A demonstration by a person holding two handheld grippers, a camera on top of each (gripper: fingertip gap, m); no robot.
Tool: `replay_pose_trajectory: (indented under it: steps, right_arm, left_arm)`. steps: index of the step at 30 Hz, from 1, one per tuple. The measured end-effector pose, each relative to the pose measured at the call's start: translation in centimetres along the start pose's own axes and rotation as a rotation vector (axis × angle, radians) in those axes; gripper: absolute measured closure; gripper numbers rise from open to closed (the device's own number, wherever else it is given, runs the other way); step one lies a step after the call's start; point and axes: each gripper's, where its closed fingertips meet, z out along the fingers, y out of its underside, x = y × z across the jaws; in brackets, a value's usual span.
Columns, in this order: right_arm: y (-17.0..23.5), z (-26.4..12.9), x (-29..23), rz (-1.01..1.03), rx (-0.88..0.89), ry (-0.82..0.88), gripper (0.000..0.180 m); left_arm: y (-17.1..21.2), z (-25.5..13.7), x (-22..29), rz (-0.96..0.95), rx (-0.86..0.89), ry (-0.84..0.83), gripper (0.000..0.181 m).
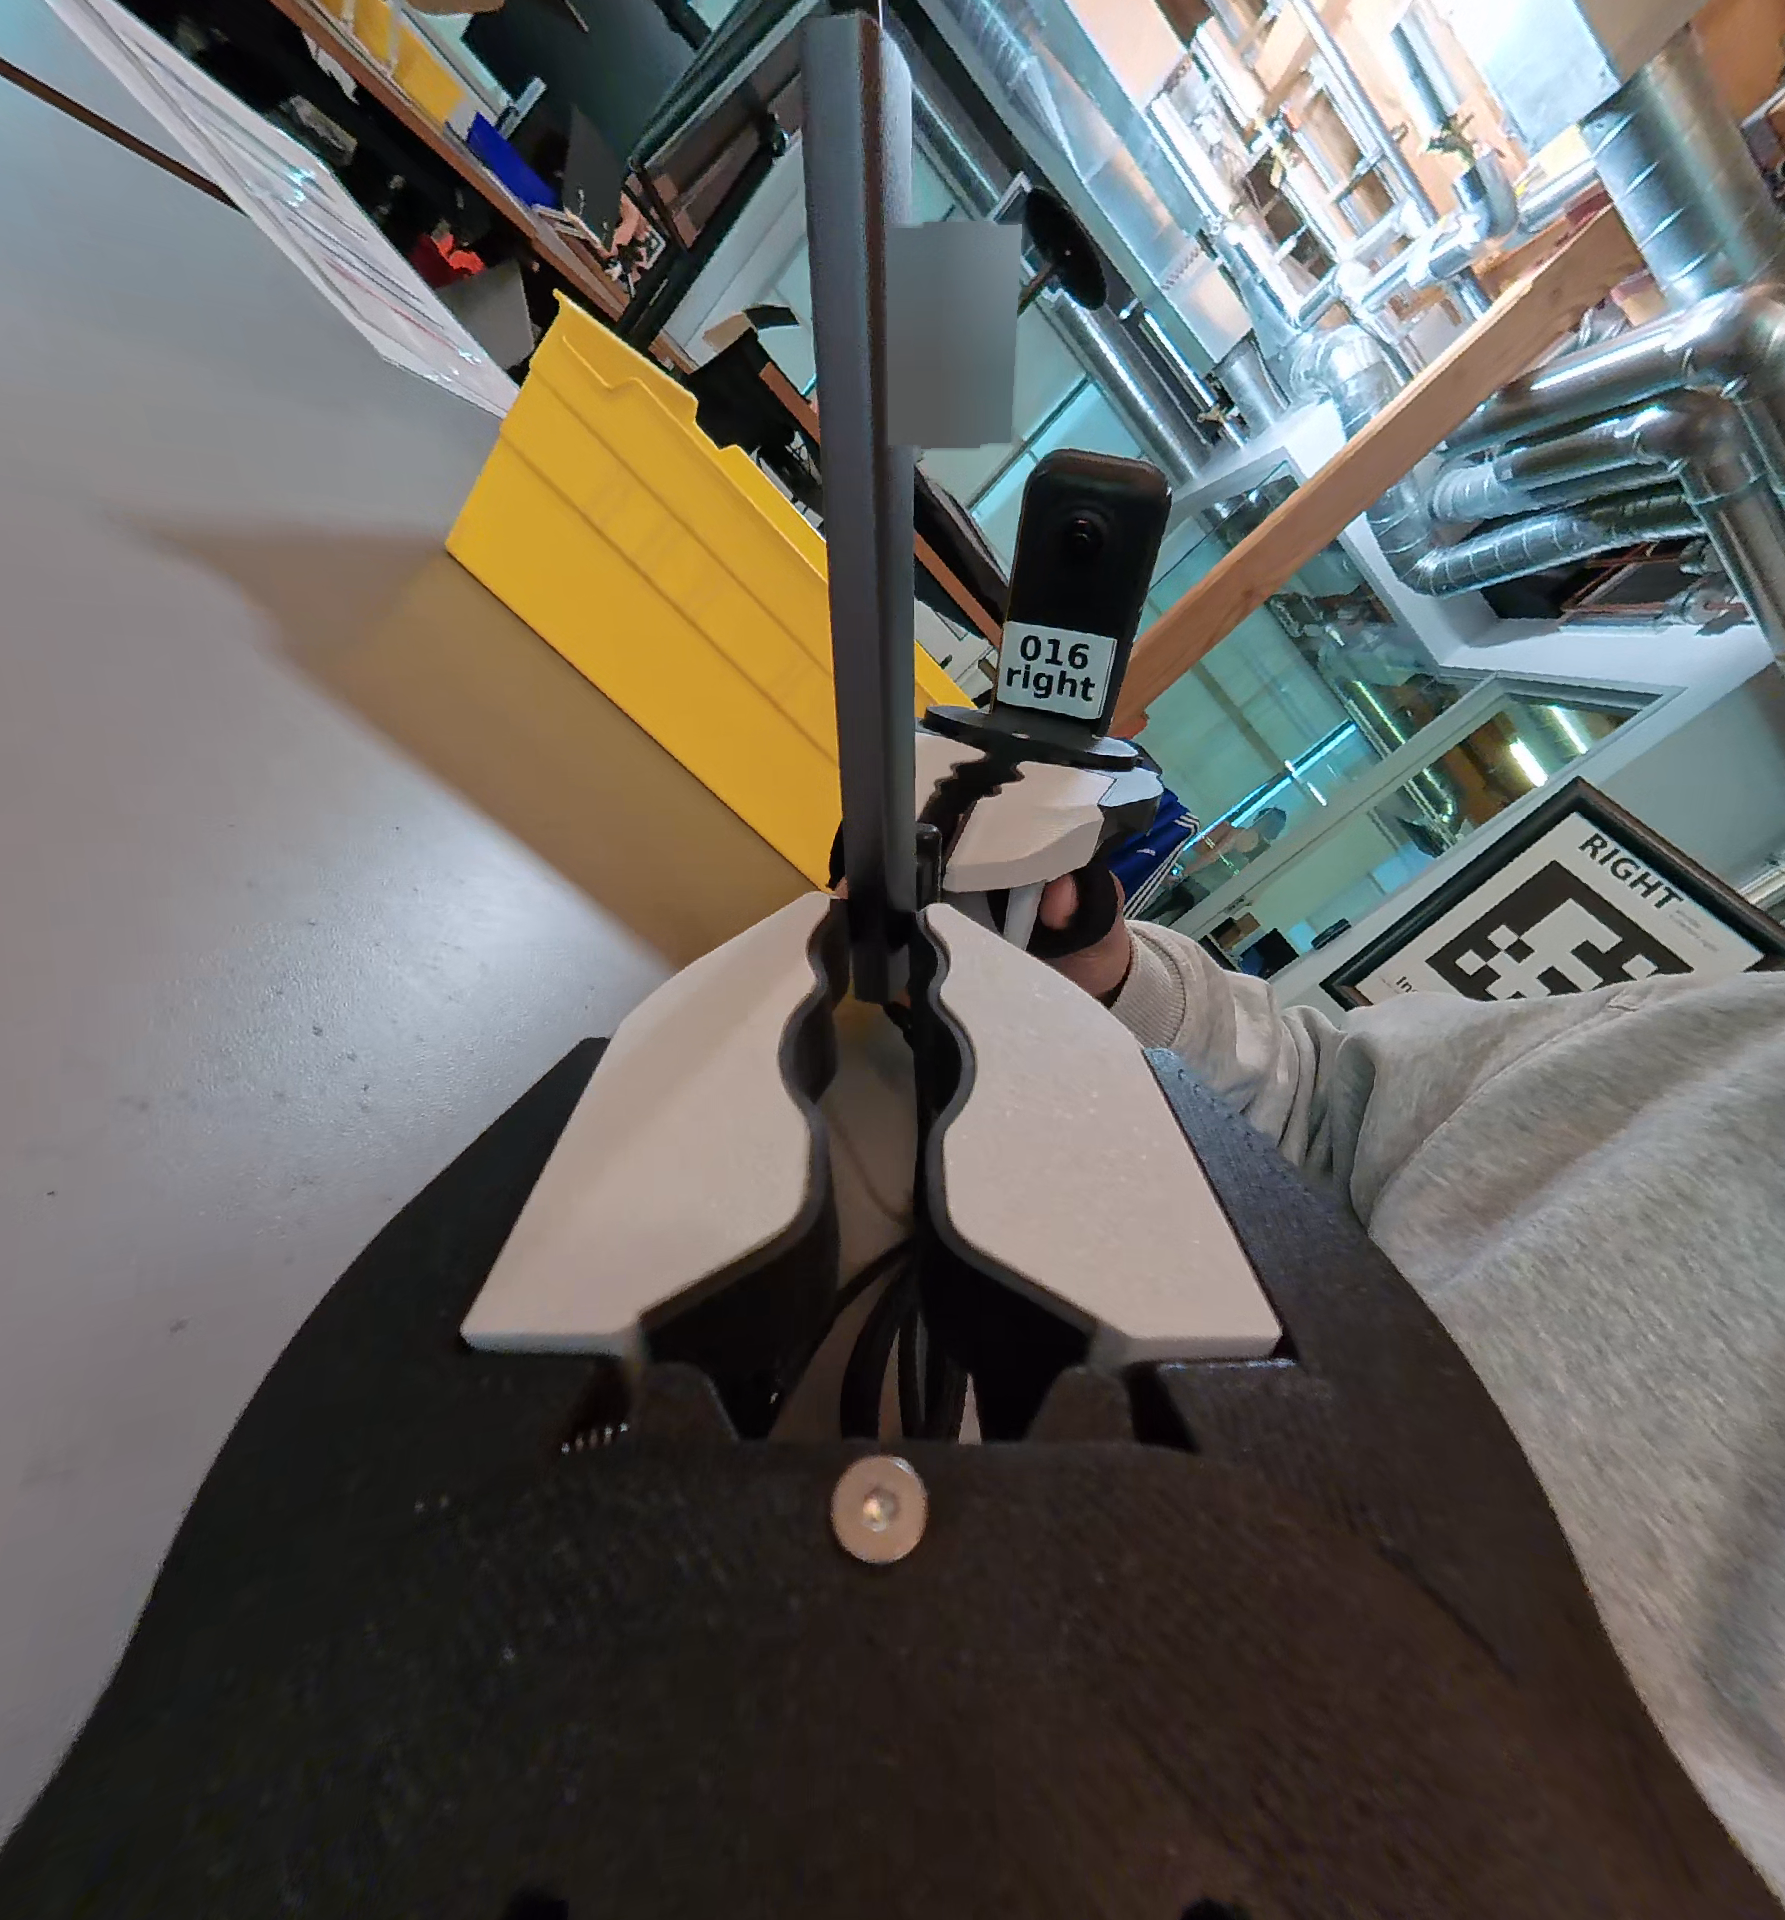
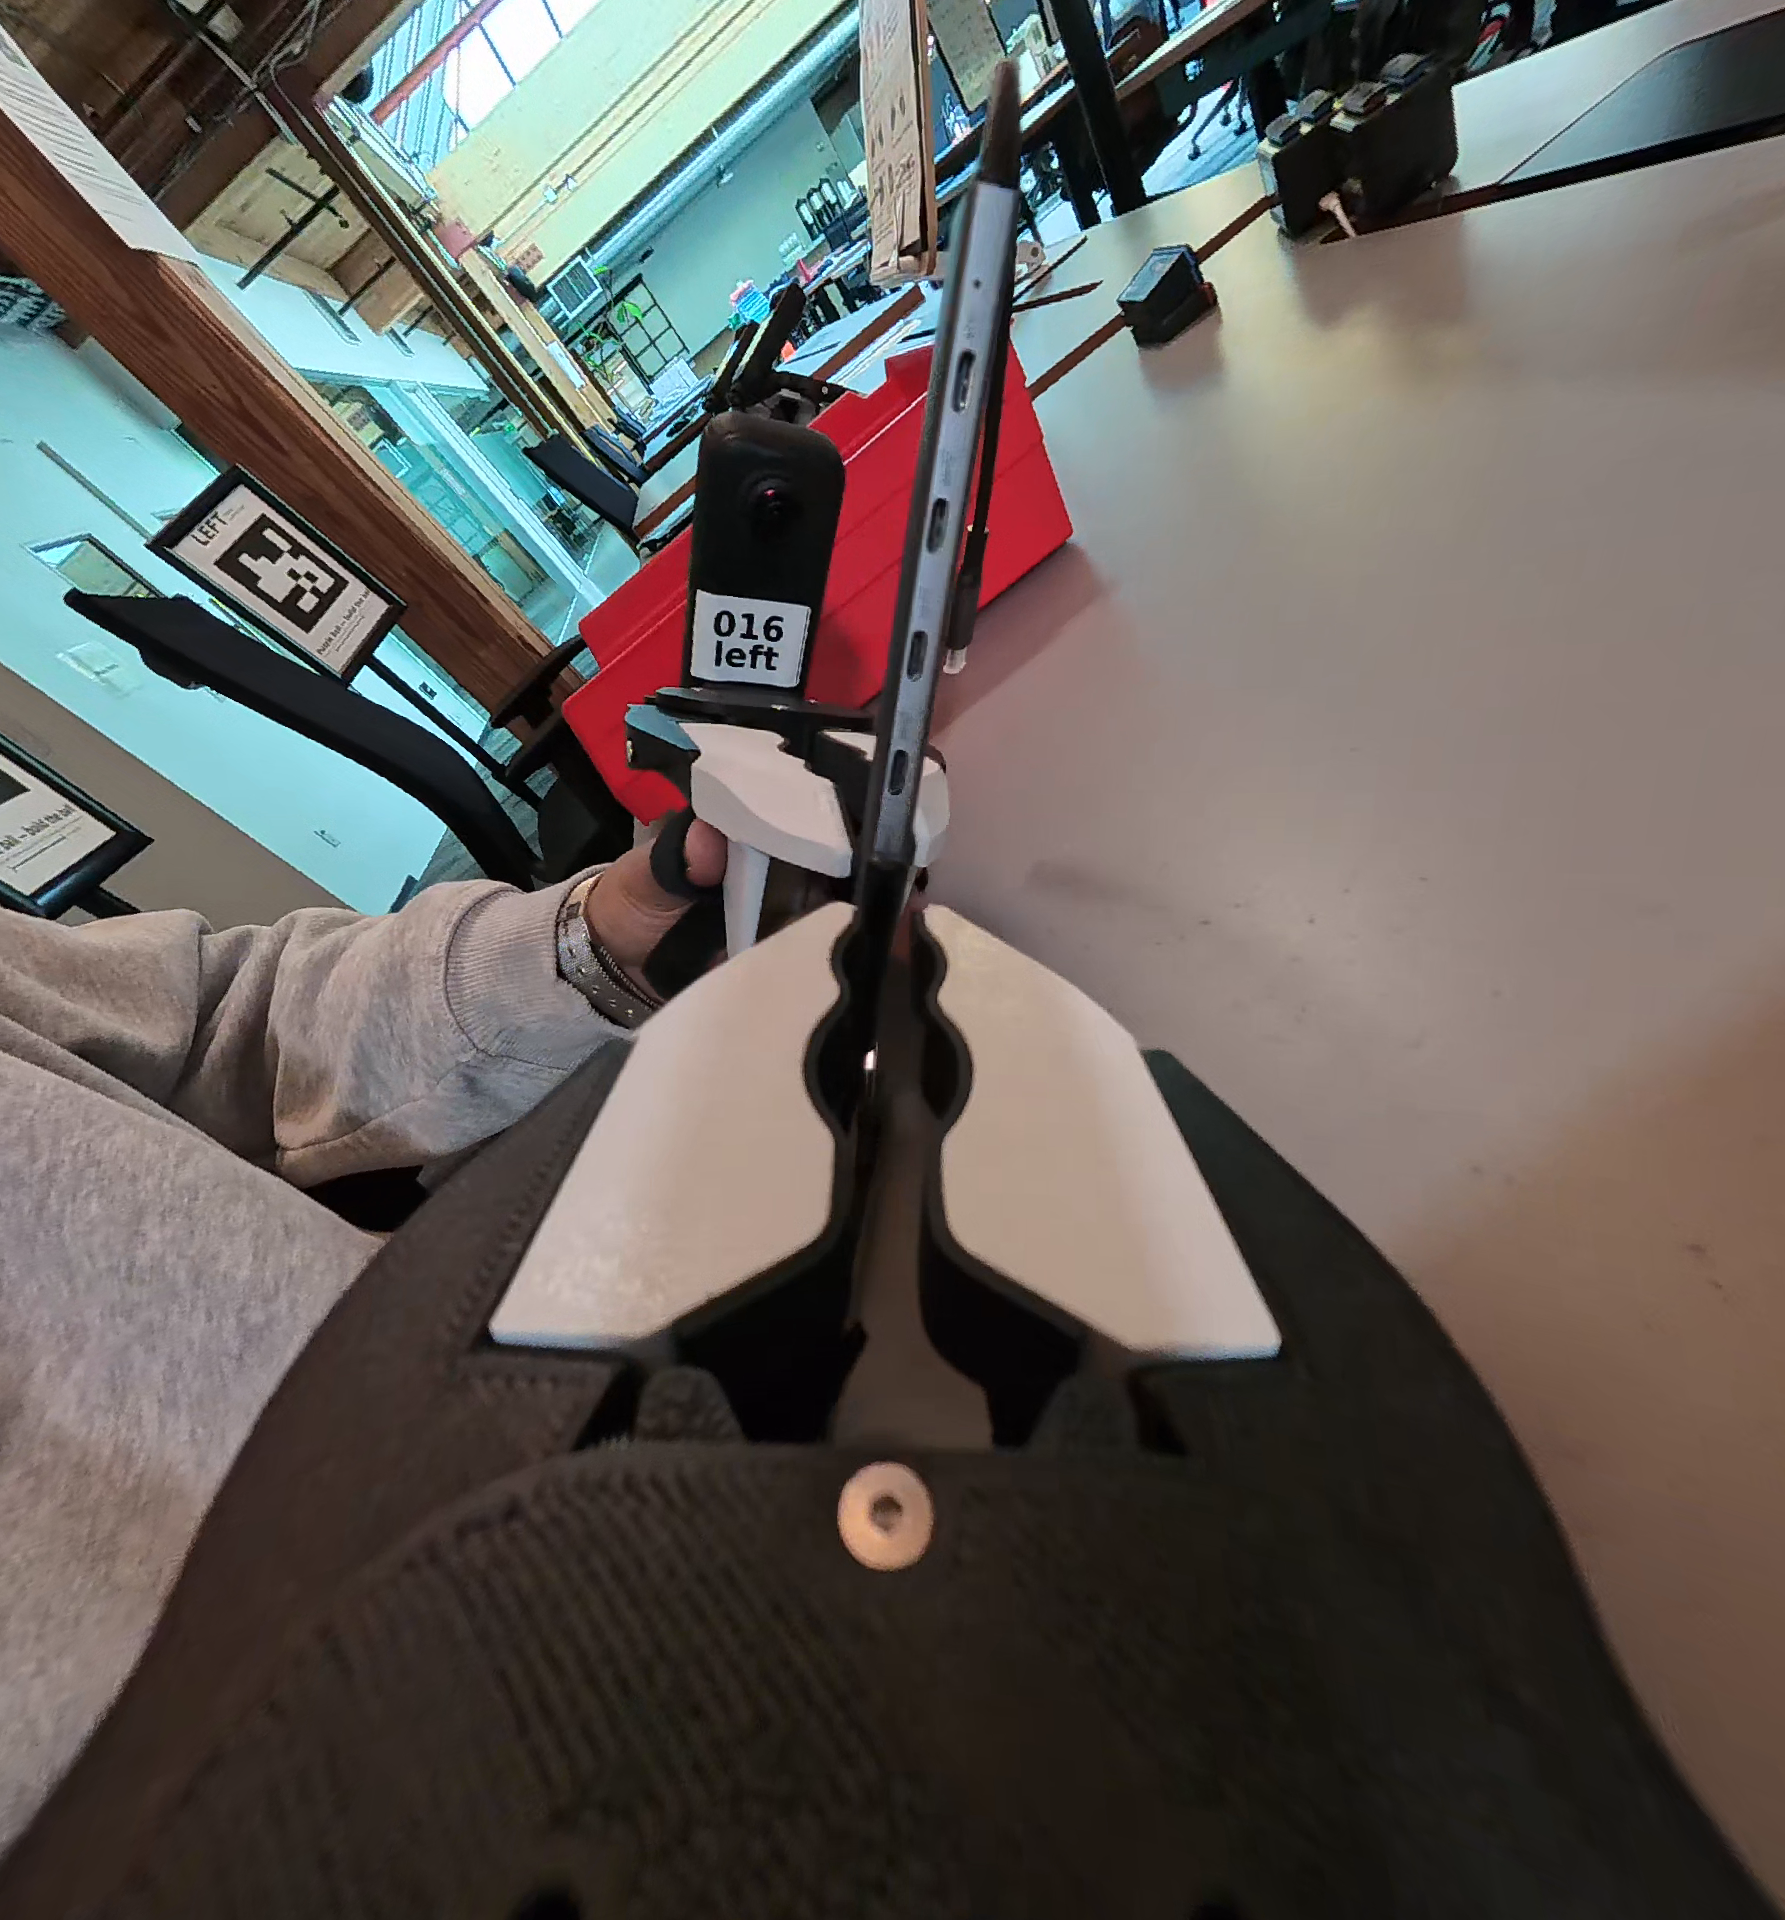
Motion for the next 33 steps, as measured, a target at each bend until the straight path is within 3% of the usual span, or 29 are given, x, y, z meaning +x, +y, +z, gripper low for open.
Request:
replay_pose_trajectory:
  steps: [33]
  right_arm:
    - [0.63,0.4,0.63,0.023,0.012,0.013,0.177]
  left_arm:
    - [0.28,0.05,-0.73,-0.064,-0.027,-0.023,0.17]
